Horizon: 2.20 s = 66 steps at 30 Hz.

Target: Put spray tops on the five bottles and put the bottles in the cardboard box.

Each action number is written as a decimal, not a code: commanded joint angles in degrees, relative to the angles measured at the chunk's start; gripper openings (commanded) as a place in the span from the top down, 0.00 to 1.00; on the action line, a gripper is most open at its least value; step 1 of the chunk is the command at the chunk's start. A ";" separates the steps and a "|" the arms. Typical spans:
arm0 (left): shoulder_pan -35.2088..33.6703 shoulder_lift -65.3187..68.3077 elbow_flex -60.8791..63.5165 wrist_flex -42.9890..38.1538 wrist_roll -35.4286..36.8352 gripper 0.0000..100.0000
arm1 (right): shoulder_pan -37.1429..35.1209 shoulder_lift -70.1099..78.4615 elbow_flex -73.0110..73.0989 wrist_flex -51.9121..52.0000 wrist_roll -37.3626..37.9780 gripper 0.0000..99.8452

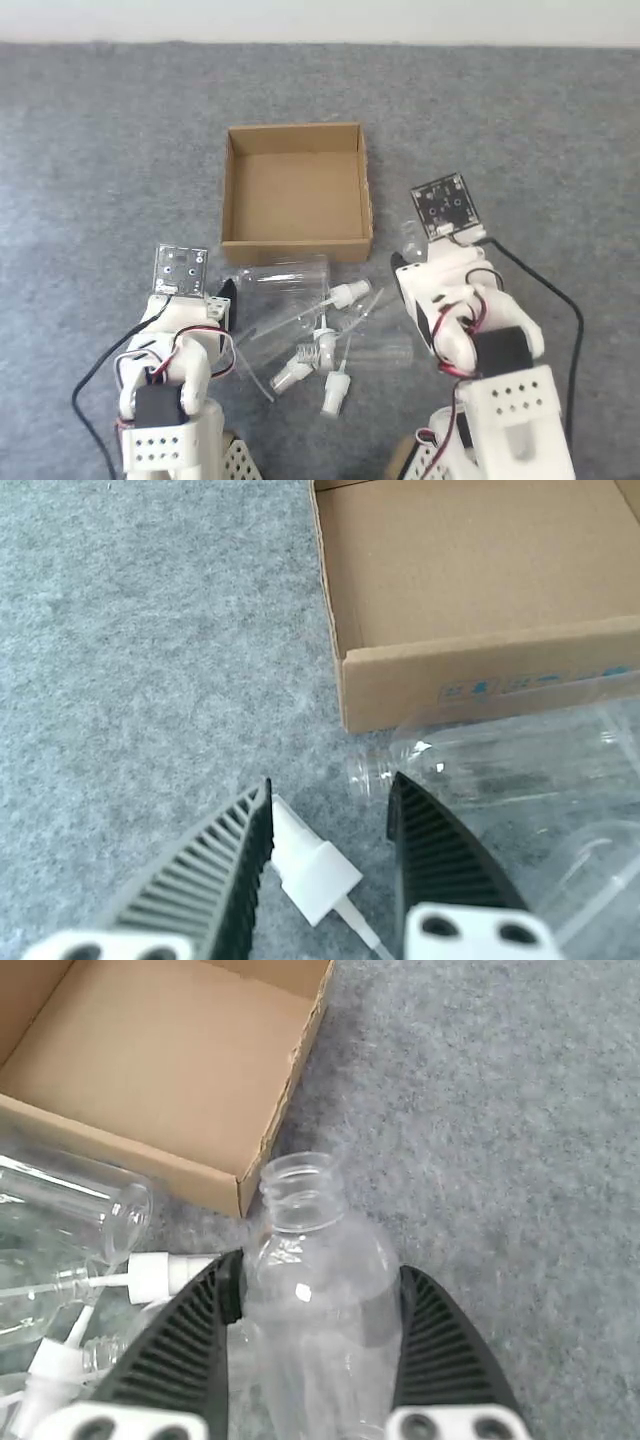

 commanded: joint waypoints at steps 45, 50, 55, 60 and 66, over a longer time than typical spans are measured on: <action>0.09 -0.44 -20.44 0.09 -11.78 0.82 | 0.22 -39.25 17.93 -1.01 -0.53 0.96; 0.26 -0.35 -21.05 0.18 -15.56 0.82 | 2.42 -39.25 17.93 -1.19 -0.88 0.96; 0.53 5.71 -27.30 3.16 -18.99 0.82 | 8.31 -39.25 17.93 -2.86 -5.19 0.96; 5.54 19.16 -36.35 8.88 -19.60 0.82 | 9.71 -39.25 17.93 -2.86 -5.27 0.96; 11.96 32.62 -43.21 18.46 -23.21 0.80 | 9.80 -39.25 17.93 -2.86 -5.01 0.96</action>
